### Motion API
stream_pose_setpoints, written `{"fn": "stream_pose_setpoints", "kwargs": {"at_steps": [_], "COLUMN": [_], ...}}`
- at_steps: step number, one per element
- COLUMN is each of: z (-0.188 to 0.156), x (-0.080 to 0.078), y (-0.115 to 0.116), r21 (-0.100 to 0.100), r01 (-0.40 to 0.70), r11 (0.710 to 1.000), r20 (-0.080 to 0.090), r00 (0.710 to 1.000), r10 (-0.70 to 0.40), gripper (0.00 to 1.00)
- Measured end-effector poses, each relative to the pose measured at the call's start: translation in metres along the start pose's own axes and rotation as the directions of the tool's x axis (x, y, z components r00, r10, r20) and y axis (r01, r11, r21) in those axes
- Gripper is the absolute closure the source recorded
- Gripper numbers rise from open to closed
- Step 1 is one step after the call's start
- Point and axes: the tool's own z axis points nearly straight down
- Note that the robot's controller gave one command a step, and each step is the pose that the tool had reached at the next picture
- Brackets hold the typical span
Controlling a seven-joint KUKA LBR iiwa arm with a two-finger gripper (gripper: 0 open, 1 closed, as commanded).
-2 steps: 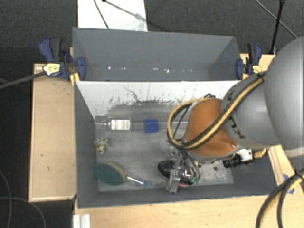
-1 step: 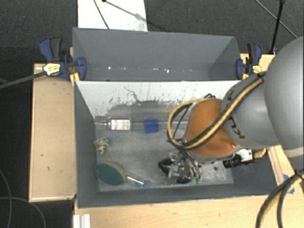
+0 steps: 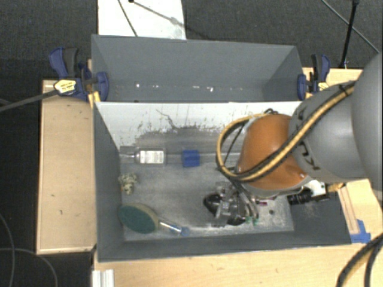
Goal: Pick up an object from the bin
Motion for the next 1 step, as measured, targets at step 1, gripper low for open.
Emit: {"fn": "stream_pose_setpoints", "kwargs": {"at_steps": [1], "z": [-0.0687], "x": [-0.0019], "y": [0.0007], "r21": [-0.001], "r01": [0.004], "r11": [1.0], "r20": [0.003], "r00": [1.0], "r10": [-0.004], "gripper": [1.0]}}
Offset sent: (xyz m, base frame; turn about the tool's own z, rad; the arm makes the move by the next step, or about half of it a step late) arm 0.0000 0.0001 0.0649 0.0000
